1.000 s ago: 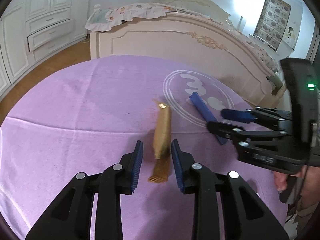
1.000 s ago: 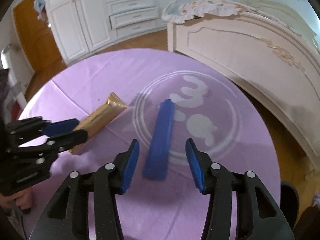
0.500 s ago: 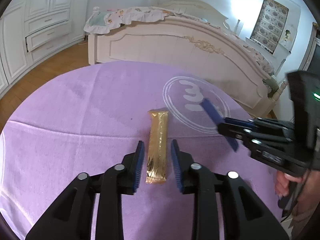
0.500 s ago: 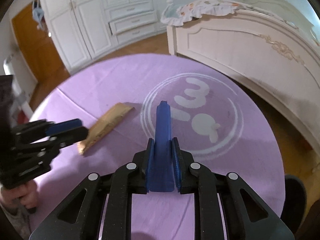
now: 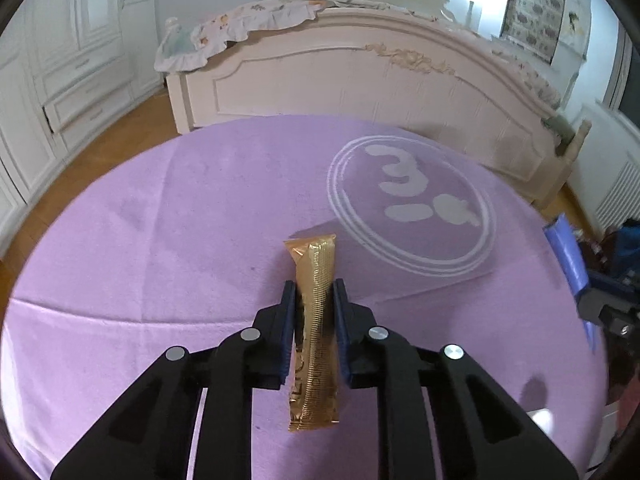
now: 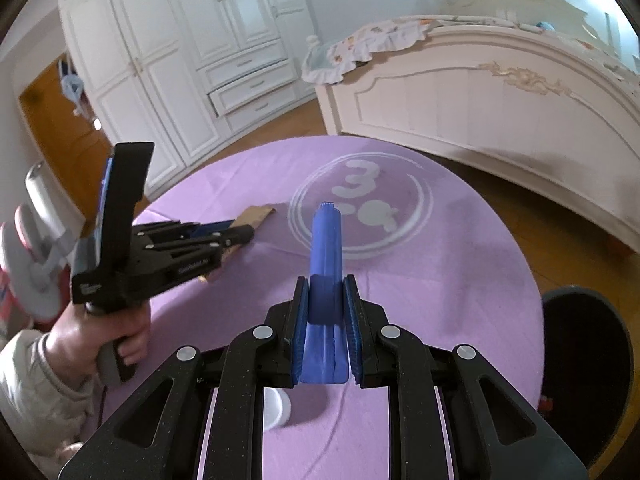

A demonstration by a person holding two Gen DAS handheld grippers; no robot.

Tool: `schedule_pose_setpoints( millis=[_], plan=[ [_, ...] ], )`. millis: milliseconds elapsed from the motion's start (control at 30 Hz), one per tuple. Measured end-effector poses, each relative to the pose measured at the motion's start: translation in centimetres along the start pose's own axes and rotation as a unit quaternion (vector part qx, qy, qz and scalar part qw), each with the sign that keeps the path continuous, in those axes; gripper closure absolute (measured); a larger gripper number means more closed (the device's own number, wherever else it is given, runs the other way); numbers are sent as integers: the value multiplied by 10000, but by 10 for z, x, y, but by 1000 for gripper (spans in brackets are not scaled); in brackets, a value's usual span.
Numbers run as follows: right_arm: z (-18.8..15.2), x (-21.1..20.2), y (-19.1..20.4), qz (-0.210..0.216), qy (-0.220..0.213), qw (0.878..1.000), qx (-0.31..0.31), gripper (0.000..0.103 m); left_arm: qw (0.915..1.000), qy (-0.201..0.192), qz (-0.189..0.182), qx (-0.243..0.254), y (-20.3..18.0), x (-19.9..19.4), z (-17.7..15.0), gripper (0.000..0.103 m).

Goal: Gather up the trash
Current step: 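Carry the gold wrapper and blue stick over the bin with both tools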

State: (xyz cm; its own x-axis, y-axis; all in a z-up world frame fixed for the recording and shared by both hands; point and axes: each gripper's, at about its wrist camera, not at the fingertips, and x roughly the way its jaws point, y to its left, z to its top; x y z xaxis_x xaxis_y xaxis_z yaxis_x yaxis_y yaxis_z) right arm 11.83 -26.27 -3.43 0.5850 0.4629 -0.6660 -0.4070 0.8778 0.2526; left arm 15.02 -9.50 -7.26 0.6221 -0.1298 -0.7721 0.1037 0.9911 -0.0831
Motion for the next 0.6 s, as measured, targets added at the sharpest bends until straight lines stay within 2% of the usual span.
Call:
schedule_pose_setpoints(
  millis=[67,233,367,600],
  plan=[
    [-3,-5,-4,14,-75,9999,98,85,9999,-130,-13,37,-6,-11,-1,84],
    [-12,-22,-18,79,-297,9987,410,85,9982,-477,-309,211,-33,-47,2,84],
    [-22,-42,-35,59,-517,9964,677,85,9940,-732,-633,510,-73,-76,6,84],
    [-45,-86,-80,-204,-868,9889,1188,84,9852,-864,-1096,999,-139,-92,7,84]
  ],
)
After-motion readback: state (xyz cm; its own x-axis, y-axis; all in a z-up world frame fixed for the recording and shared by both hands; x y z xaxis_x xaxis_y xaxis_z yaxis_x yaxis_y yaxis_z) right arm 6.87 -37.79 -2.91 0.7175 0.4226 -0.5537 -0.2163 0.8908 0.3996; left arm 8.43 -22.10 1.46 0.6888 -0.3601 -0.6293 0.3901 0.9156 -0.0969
